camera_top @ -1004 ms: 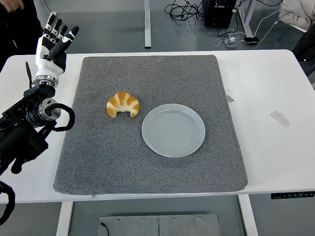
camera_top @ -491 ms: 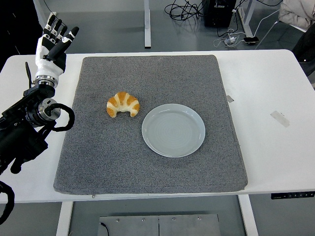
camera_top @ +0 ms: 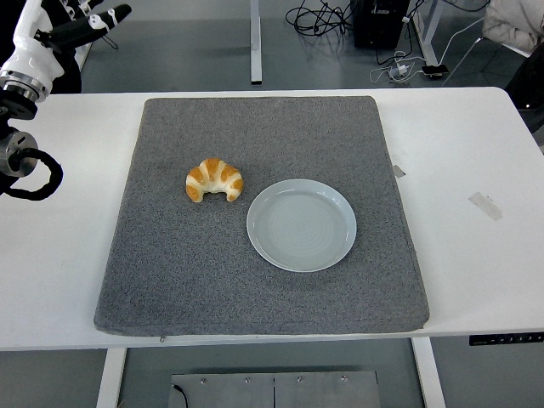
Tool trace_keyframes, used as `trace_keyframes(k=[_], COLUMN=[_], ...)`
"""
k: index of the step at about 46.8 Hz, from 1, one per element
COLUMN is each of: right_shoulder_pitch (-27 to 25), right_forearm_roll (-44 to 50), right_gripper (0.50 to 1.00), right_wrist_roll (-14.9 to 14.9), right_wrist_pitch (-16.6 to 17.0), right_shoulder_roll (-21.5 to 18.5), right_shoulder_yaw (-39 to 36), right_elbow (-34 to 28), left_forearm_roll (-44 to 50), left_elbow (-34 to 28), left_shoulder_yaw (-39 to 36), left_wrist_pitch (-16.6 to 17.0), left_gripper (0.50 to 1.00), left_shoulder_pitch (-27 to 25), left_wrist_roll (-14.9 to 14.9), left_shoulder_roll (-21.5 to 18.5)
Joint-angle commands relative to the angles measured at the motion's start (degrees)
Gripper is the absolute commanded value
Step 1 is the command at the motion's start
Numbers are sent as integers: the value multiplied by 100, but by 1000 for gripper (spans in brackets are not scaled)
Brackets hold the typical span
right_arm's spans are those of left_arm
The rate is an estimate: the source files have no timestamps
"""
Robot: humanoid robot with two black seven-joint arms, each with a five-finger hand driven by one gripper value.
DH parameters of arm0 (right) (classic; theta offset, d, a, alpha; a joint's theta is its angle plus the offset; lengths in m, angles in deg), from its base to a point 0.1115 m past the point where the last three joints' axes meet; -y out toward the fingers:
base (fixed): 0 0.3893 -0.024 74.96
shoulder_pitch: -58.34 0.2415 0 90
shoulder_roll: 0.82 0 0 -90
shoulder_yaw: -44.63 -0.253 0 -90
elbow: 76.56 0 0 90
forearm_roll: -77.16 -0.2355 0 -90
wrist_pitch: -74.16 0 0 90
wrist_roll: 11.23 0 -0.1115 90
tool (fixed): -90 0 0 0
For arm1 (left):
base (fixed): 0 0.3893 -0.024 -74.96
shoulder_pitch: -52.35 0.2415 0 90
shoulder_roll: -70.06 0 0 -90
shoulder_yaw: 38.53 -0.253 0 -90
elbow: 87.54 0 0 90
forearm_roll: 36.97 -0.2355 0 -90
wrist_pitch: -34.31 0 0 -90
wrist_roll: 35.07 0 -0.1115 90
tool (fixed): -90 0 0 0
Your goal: Place the bread on the plate
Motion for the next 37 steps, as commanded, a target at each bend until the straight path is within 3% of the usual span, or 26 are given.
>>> trace_keyframes(k=[1, 14, 24, 30, 37], right_shoulder_pitch=[-1, -1, -1, -1, -1], right_forearm_roll=[1, 1, 1, 1, 1], right_gripper=[1000, 1000, 1000, 1000, 1000], right_wrist_roll=[0, 0, 0, 0, 0], right_wrist_pitch=[0, 0, 0, 0, 0], right_shoulder_roll=[0, 0, 0, 0, 0], right_shoulder_yaw=[0, 0, 0, 0, 0], right_elbow=[-5, -5, 4, 4, -5], left_forearm_roll=[-430, -1976, -3778, -4096, -4061], left_elbow=[-383, -841, -903, -903, -903], left_shoulder_yaw=[-152, -995, -1848, -2656, -3518], left_wrist_pitch=[211, 571, 598, 685, 1344], left_gripper=[922, 921, 918, 918, 931], left_shoulder_pitch=[-69, -368, -623, -1026, -1387], left_wrist_roll=[-212, -687, -1417, -1452, -1452], left_shoulder_roll=[-87, -157, -131, -78, 264])
